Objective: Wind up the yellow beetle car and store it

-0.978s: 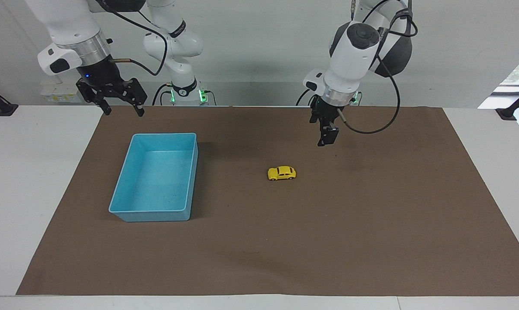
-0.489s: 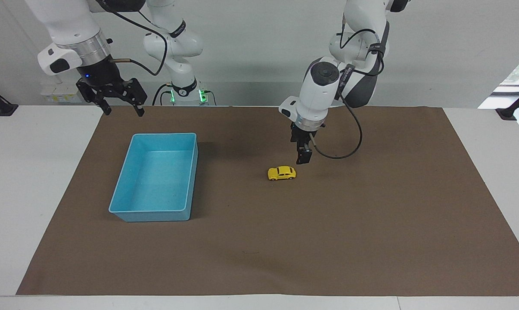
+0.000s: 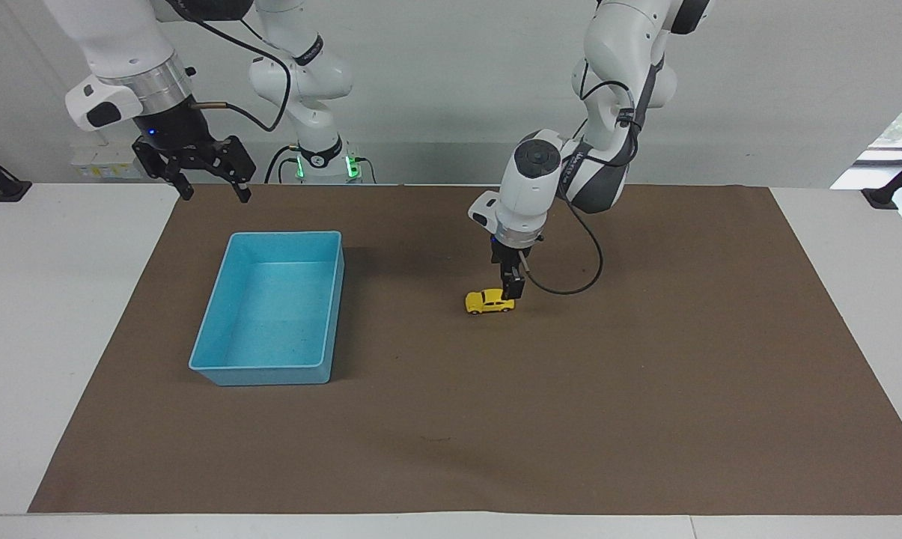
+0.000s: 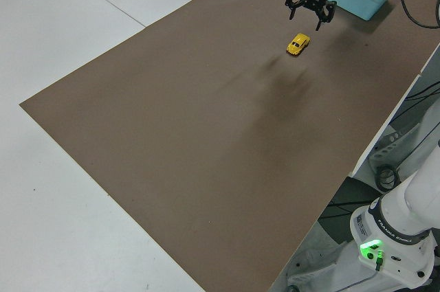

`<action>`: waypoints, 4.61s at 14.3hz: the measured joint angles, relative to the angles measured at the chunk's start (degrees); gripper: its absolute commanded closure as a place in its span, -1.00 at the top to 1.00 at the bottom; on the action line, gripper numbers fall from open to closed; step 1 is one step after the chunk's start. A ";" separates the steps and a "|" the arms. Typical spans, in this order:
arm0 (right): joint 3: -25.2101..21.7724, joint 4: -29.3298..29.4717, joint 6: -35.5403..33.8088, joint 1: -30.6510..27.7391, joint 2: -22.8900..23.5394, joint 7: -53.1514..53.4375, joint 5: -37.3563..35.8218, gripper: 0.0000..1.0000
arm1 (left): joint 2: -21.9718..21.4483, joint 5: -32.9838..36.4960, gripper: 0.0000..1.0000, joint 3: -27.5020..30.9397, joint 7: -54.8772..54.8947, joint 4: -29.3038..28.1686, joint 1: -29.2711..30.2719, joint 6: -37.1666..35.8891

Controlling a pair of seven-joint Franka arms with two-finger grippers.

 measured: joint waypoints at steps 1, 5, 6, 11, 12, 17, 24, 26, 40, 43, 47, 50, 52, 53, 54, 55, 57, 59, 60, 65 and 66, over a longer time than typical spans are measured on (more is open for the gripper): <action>0.00 0.00 0.00 0.00 0.00 0.00 0.00 1.00 | 0.98 2.34 1.00 -0.05 -2.23 -0.09 -0.46 0.96; 0.00 0.00 0.00 0.00 0.00 0.00 0.00 1.00 | 4.58 7.35 0.48 -0.05 -7.66 -0.14 -1.82 3.04; 0.00 0.00 0.00 0.00 0.00 0.00 0.00 1.00 | 4.64 7.38 -0.19 -0.05 -7.95 -0.13 -1.92 3.05; 0.00 0.00 0.00 0.00 0.00 0.00 0.00 1.00 | 4.58 9.24 -1.00 0.00 -9.70 0.20 -2.73 3.08; 0.00 0.00 0.00 0.00 0.00 0.00 0.00 1.00 | 4.51 9.25 -1.00 0.00 -9.70 0.19 -2.74 3.08; 0.00 0.00 0.00 0.00 0.00 0.00 0.00 1.00 | 4.37 9.26 -1.00 0.25 -8.09 0.06 -2.66 2.75; 0.00 0.00 0.00 0.00 0.00 0.00 0.00 1.00 | 3.11 9.22 -1.00 0.44 -2.79 -1.37 0.02 1.28; 0.00 0.00 0.00 0.00 0.00 0.00 0.00 1.00 | 2.45 9.22 -1.00 0.45 -0.79 -2.19 1.51 1.07; 0.00 0.00 0.00 0.00 0.00 0.00 0.00 1.00 | -0.34 9.11 -1.00 0.48 10.75 -5.67 11.47 -0.13; 0.00 0.00 0.00 0.00 0.00 0.00 0.00 1.00 | -0.52 9.14 0.99 0.61 13.24 -5.74 14.01 -0.46; 0.00 0.00 0.00 0.00 0.00 0.00 0.00 1.00 | -1.21 9.43 1.00 1.54 13.58 -4.18 14.38 -4.11; 0.00 0.00 0.00 0.00 0.00 0.00 0.00 1.00 | -3.83 9.43 1.00 1.68 13.44 -2.63 14.58 -6.25; 0.00 0.00 0.00 0.00 0.00 0.00 0.00 1.00 | -5.49 9.42 1.00 1.68 11.38 -1.75 14.81 -7.58; 0.00 0.00 0.00 0.00 0.00 0.00 0.00 1.00 | -6.06 9.42 1.00 1.71 9.14 -1.18 14.91 -8.19; 0.00 0.00 0.00 0.00 0.00 0.00 0.00 1.00 | -6.47 9.42 1.00 1.79 6.04 -0.59 15.07 -8.68; 0.00 0.00 0.00 0.00 0.00 0.00 0.00 1.00 | -6.64 9.42 1.00 1.88 3.00 -0.03 15.30 -8.78; 0.00 0.00 0.00 0.00 0.00 0.00 0.00 1.00 | -6.79 9.42 1.00 1.98 -3.74 1.59 15.87 -8.79; 0.00 0.00 0.00 0.00 0.00 0.00 0.00 1.00 | -7.15 9.42 1.00 2.08 -10.58 3.25 16.88 -8.86; 0.00 0.00 0.00 0.00 0.00 0.00 0.00 1.00 | -7.62 9.42 1.00 2.14 -14.24 3.77 17.67 -8.98; 0.00 0.00 0.00 0.00 0.00 0.00 0.00 1.00 | -10.66 4.09 1.00 2.28 -28.70 5.53 21.95 -11.34; 0.00 0.00 0.00 0.00 0.00 0.00 0.00 1.00 | -11.00 2.36 1.00 2.28 -31.44 6.68 23.00 -13.01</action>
